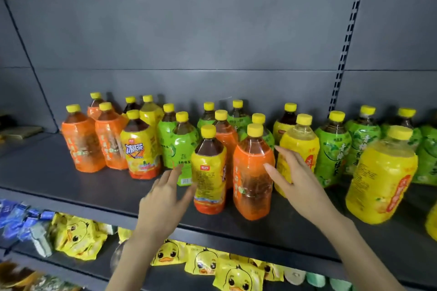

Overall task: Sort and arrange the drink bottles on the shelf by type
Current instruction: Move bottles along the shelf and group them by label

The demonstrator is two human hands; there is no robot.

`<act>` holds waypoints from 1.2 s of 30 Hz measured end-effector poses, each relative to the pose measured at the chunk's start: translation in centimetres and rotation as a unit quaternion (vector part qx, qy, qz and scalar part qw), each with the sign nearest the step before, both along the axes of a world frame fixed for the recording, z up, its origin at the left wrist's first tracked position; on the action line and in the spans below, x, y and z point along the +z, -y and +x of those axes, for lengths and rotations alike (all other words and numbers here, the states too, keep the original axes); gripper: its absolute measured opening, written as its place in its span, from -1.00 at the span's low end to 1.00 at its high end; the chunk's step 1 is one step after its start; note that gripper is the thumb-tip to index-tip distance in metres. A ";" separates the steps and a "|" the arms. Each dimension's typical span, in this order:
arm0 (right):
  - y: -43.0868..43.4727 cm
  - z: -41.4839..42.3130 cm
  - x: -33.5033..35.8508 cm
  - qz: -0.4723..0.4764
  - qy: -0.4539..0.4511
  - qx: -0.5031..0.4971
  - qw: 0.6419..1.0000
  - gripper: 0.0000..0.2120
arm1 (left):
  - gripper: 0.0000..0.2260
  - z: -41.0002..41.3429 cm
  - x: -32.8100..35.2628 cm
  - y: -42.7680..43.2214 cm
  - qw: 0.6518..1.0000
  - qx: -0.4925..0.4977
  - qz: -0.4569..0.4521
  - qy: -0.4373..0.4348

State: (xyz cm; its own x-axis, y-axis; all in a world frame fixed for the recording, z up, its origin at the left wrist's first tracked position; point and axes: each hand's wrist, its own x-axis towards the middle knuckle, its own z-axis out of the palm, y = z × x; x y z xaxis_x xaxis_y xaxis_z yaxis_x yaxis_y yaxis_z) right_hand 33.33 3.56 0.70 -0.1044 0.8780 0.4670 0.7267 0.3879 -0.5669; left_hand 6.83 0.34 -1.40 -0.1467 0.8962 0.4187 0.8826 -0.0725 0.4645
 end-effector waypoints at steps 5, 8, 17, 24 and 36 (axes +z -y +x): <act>-1.0 -4.5 -0.7 0.009 -0.087 -0.003 0.996 -0.23 | -0.11 1.9 -0.5 -3.2 0.992 -0.086 -0.002 0.093; -1.7 -6.9 -2.6 0.061 -0.136 -0.046 0.988 -0.16 | -0.03 3.7 -1.2 -4.4 0.985 -0.087 0.036 0.146; -1.2 -8.5 -4.6 0.060 -0.270 -0.128 0.952 -0.11 | -0.14 3.3 -3.6 -5.7 0.955 -0.068 0.032 0.287; 4.0 -8.3 -4.3 0.048 -0.311 -0.134 0.940 -0.20 | -0.12 0.9 -4.3 -4.2 0.933 -0.151 0.044 0.324; 11.5 -1.8 -3.7 0.067 -0.380 -0.165 0.908 -0.23 | -0.21 4.5 -2.6 -0.1 0.854 -0.279 0.022 0.438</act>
State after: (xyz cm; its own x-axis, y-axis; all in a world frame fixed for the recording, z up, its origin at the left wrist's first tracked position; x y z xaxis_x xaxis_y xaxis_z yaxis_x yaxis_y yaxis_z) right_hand 31.50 -7.90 -3.01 0.5507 0.7330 0.3994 0.2353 0.3228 -0.9168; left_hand 11.30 0.45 -3.98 0.0234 0.9157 0.4012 0.0200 -0.4016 0.9156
